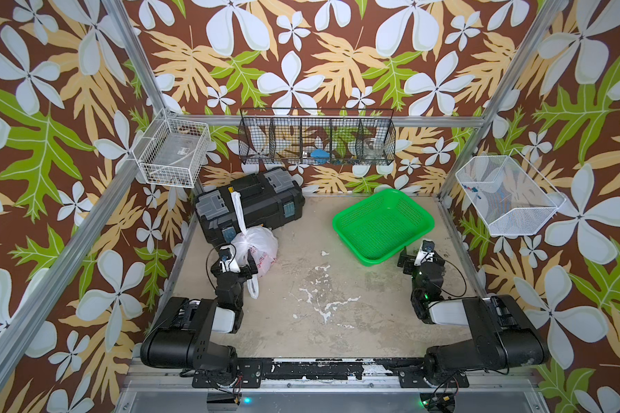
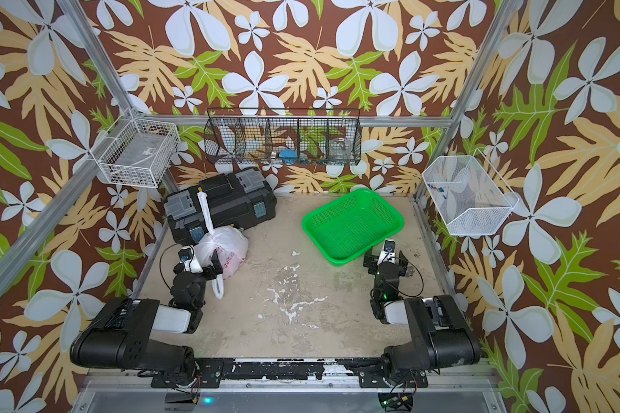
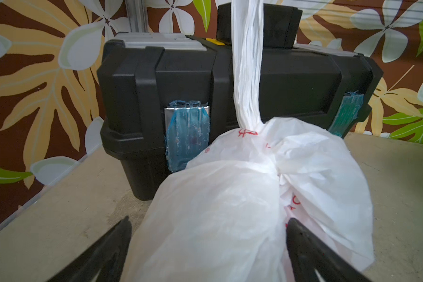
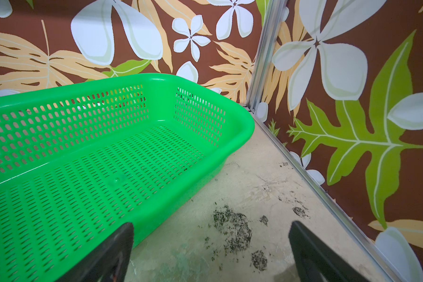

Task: Place the peach into a plastic bag & tie a knot
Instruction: Reset both arms

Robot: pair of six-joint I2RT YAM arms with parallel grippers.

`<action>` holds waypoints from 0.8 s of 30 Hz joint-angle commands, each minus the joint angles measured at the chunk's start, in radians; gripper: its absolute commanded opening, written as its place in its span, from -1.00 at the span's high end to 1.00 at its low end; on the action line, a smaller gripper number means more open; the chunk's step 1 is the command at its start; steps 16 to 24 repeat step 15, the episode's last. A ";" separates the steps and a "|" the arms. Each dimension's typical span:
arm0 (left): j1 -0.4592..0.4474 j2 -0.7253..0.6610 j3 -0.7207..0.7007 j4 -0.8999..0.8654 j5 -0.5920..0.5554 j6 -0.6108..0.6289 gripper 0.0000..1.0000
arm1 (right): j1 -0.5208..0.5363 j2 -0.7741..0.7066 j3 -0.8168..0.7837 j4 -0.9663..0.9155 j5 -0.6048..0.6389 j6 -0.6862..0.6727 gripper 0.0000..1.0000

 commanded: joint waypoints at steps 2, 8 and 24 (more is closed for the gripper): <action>-0.046 0.005 -0.002 0.059 -0.090 0.025 -1.00 | -0.002 -0.004 0.003 0.011 -0.005 0.012 -1.00; -0.050 0.010 0.000 0.059 -0.092 0.028 -1.00 | -0.002 -0.004 0.003 0.011 -0.007 0.012 -1.00; -0.039 0.000 -0.002 0.048 -0.055 0.029 -1.00 | -0.002 -0.004 0.003 0.010 -0.005 0.012 -1.00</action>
